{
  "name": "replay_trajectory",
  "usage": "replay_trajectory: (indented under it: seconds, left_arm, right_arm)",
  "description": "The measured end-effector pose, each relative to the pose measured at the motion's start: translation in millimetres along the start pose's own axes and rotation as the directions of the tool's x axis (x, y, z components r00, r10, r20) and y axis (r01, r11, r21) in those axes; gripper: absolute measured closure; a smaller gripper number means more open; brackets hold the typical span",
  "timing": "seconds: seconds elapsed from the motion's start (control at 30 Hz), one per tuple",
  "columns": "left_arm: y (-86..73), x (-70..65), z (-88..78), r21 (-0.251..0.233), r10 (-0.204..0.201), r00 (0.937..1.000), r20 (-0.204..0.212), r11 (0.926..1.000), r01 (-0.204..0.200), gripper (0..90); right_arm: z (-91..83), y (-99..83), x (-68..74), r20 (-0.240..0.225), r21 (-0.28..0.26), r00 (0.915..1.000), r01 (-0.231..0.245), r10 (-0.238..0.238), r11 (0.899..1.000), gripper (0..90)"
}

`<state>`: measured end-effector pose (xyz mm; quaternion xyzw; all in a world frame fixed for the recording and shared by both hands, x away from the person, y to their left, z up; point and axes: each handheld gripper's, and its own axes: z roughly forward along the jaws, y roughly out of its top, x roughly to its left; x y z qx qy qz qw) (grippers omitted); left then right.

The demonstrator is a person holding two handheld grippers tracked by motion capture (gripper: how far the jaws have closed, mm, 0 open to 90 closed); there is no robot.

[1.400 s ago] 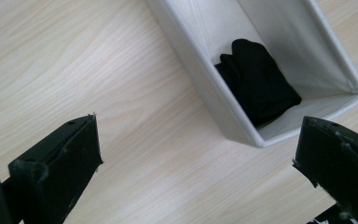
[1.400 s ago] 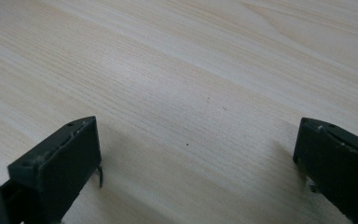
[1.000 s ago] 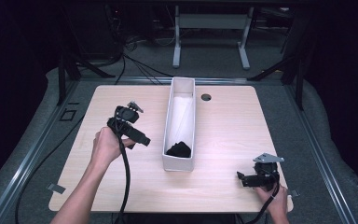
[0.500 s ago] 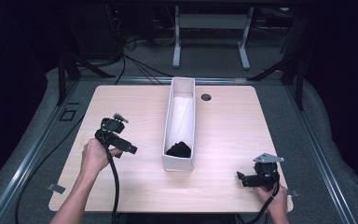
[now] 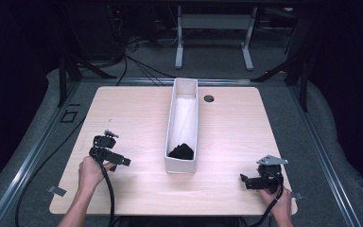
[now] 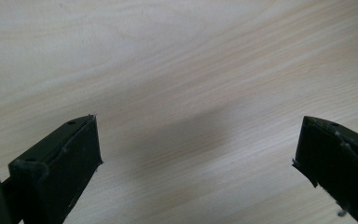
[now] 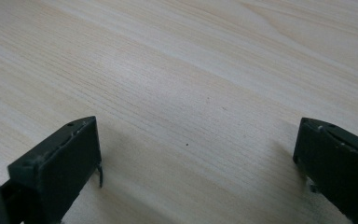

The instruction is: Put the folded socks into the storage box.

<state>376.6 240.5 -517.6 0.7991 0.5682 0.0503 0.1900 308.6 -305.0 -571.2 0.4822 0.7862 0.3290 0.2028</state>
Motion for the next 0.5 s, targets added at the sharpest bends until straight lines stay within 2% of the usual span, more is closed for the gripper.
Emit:
replay_trajectory:
  seconds: [0.13, 0.33, 0.5]
  left_arm:
    - [-6.5, 4.9, 7.2, -0.025, -0.021, 0.9998, -0.006, 0.9995, 0.021, 0.1]
    - [-14.5, 7.9, 15.8, -0.063, -0.034, 0.9990, -0.030, 0.9975, 0.032, 0.0]
    - [-20.6, 9.6, 20.8, -0.096, -0.028, 0.9985, -0.046, 0.9951, 0.024, 0.1]
  right_arm:
    - [0.0, 0.0, 0.0, 0.000, 0.000, 1.0000, 0.000, 0.000, 1.000, 0.0]
    - [0.0, 0.0, 0.0, 0.000, 0.000, 1.0000, 0.000, 0.000, 1.000, 0.1]
    - [0.0, 0.0, 0.1, 0.000, 0.000, 1.0000, 0.000, 0.000, 1.000, 0.0]
